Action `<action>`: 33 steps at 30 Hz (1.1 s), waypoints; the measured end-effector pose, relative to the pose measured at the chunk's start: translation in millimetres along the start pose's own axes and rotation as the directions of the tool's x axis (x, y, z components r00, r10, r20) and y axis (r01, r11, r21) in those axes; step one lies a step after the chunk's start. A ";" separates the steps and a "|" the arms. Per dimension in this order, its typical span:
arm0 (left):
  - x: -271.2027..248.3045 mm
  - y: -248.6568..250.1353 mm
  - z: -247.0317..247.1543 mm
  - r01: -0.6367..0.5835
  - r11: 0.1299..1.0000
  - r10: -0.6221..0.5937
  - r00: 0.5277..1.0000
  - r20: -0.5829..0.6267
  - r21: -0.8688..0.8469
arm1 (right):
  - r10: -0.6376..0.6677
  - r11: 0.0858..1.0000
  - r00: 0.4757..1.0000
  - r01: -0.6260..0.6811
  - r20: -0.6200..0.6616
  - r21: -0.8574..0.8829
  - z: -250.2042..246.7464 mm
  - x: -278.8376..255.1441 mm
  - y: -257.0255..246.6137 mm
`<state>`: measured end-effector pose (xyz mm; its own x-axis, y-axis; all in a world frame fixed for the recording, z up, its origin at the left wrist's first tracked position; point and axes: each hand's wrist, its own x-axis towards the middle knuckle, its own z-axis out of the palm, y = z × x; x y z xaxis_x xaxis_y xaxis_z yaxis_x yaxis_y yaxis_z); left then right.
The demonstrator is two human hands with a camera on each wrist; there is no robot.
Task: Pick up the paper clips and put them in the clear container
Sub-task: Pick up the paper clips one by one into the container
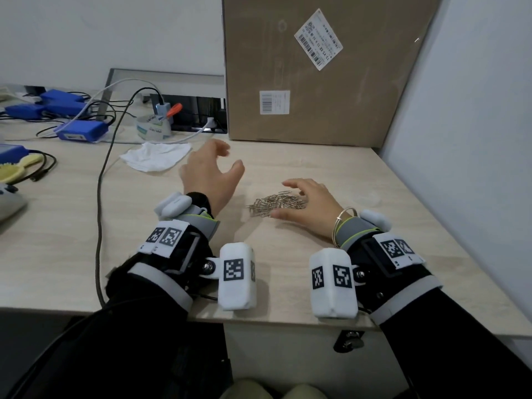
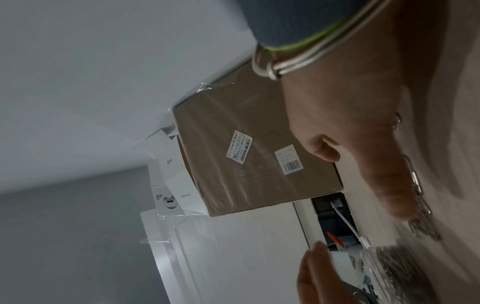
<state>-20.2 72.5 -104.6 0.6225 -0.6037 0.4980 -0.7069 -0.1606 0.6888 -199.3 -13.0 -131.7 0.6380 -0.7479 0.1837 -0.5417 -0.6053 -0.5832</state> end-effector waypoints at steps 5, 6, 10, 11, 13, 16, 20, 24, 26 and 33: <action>4.1 -17.0 0.3 0.251 0.900 -0.294 0.953 0.072 0.356 | -0.018 0.980 0.999 0.024 0.031 -0.198 3.6 7.3 5.1; 4.4 -20.2 1.8 0.265 0.902 -0.315 0.944 0.100 0.340 | -0.031 0.980 0.999 0.036 0.032 -0.196 4.5 9.5 6.2; 7.1 -25.0 4.2 0.318 0.897 -0.377 0.913 0.157 0.306 | -0.072 0.990 0.997 0.074 0.023 -0.120 5.2 14.7 4.6; 7.9 -25.0 4.7 0.322 0.895 -0.385 0.908 0.167 0.310 | -0.081 0.992 0.997 0.082 0.014 -0.101 5.3 16.6 3.8; 8.8 -26.2 5.0 0.321 0.892 -0.390 0.902 0.185 0.318 | -0.097 0.992 0.995 0.097 0.004 -0.077 5.3 18.3 0.5; 9.5 -27.0 6.1 0.303 0.901 -0.374 0.906 0.199 0.311 | -0.122 0.989 0.992 0.123 0.011 -0.084 4.0 19.5 -2.7; 7.0 -23.9 8.1 0.269 0.927 -0.334 0.909 0.248 0.262 | -0.159 0.963 0.985 0.169 0.064 -0.212 4.0 20.9 -5.8; 4.3 -18.9 7.7 0.246 0.942 -0.306 0.910 0.279 0.228 | -0.171 0.931 0.982 0.190 0.085 -0.313 2.7 22.9 -7.1; 3.5 -17.0 7.3 0.243 0.947 -0.297 0.911 0.286 0.209 | -0.176 0.921 0.980 0.196 0.088 -0.337 1.3 23.4 -7.8; 1.3 -14.1 11.8 0.221 0.964 -0.258 0.912 0.320 0.148 | -0.192 0.943 0.981 0.182 -0.010 -0.278 2.4 23.7 -7.5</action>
<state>-13.4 64.7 -119.8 0.6422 -0.7590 0.1077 -0.5936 -0.4034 0.6963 -178.8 -25.5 -124.8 0.7247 -0.6205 0.2996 -0.5471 -0.7825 -0.2972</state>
